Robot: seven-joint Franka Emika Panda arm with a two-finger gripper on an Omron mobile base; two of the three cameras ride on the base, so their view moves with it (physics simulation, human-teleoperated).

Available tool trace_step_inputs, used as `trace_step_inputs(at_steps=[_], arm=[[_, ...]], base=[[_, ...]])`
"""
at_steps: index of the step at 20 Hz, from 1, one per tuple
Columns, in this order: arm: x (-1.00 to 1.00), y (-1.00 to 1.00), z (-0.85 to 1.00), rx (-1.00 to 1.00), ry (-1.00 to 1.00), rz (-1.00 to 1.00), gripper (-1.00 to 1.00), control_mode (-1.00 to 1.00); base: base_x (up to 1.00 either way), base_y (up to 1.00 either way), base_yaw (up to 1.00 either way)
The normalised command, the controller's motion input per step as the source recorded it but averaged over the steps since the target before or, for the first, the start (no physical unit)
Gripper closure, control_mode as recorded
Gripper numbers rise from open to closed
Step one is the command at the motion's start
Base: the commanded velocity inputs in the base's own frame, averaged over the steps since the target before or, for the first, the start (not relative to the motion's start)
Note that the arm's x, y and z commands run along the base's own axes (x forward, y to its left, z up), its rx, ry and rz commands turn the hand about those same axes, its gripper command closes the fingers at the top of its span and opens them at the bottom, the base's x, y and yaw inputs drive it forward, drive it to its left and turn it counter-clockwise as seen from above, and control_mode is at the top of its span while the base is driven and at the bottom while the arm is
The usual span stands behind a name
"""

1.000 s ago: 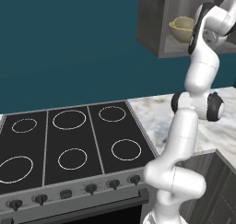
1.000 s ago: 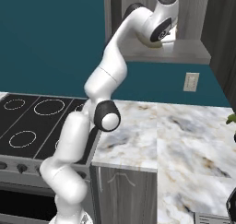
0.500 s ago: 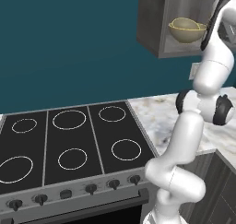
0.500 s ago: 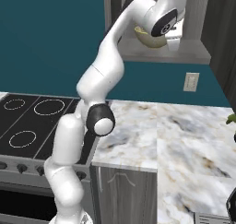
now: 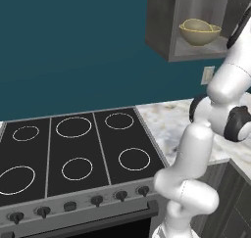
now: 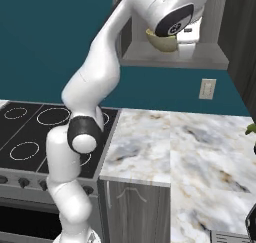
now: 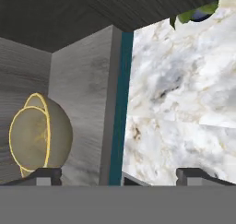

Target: Pick up the bowls on the counter and stack them on top of one another in the open cabinet. Place the smaller bowl on top of the larger bowl.

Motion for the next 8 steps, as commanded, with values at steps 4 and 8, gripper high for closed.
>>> trace_step_inputs(at_steps=[4,8], arm=[[-1.00,0.76,-0.70,-0.20,-0.02,0.04,-1.00,-1.00],[-1.00,0.79,-0.89,-0.30,0.06,0.07,-1.00,-1.00]], base=[[0.00,0.00,0.00],[0.00,0.00,0.00]])
